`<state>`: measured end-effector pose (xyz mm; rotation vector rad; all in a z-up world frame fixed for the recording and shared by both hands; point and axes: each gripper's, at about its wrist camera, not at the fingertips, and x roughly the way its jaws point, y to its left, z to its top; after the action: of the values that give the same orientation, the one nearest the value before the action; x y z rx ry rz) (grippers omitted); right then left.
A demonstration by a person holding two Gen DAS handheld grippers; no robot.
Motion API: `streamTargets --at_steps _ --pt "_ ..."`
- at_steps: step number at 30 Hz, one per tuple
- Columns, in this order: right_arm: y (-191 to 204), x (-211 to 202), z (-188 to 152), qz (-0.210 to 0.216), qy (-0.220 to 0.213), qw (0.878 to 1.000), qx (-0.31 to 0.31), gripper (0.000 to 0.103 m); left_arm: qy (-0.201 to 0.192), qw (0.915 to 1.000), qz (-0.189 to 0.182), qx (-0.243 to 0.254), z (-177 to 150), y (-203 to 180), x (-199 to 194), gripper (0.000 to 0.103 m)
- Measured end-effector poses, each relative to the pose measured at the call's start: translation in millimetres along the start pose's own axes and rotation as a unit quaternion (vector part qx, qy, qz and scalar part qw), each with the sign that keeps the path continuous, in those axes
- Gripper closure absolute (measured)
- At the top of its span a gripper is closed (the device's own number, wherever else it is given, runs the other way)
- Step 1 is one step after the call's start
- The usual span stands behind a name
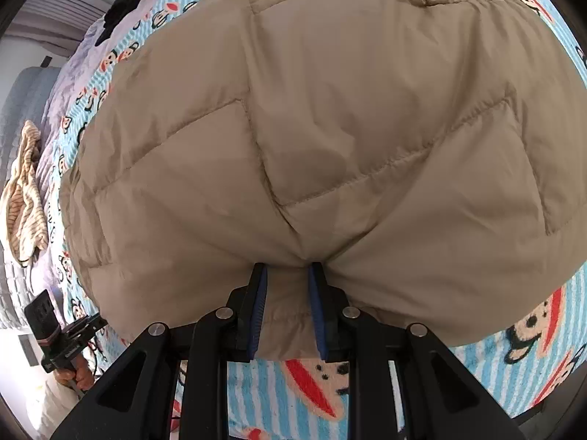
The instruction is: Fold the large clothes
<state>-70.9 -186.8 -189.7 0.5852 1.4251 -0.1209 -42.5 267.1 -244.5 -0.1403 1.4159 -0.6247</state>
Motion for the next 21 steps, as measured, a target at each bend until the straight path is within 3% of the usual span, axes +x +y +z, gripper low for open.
streamTargets --at_steps 5,9,11,13,16,17,18,19,21 --pt "14 -7 -4 -0.025 -0.005 1.0 -0.002 0.076 -0.035 0.9969 0.059 -0.037 -6 -8 -33 0.09" --pt "38 -21 -13 -0.03 -0.017 0.999 -0.01 0.076 -0.062 0.992 0.083 -0.072 -6 -29 -58 0.09" --pt "51 -26 -18 -0.021 -0.017 0.999 -0.018 0.071 -0.071 0.9893 0.097 -0.083 -4 -38 -66 0.09" --pt "63 -30 -22 -0.014 -0.014 0.999 -0.028 0.057 -0.074 0.9867 0.114 -0.09 -4 -49 -72 0.089" --pt "74 -31 -24 -0.001 -0.003 0.999 -0.037 0.056 -0.077 0.9838 0.128 -0.099 -3 -59 -75 0.089" --pt "77 -31 -25 0.003 0.002 0.999 -0.039 0.055 -0.077 0.9828 0.132 -0.104 -1 -64 -76 0.071" --pt "79 -31 -25 0.007 0.006 0.999 -0.04 0.053 -0.077 0.9814 0.138 -0.109 1 -69 -76 0.031" --pt "81 -32 -25 0.011 0.01 0.999 -0.043 0.049 -0.08 0.9801 0.144 -0.111 0 -72 -77 0.017" --pt "83 -36 -26 0.013 0.012 0.999 -0.051 0.046 -0.095 0.9782 0.154 -0.102 4 -87 -78 0.012"
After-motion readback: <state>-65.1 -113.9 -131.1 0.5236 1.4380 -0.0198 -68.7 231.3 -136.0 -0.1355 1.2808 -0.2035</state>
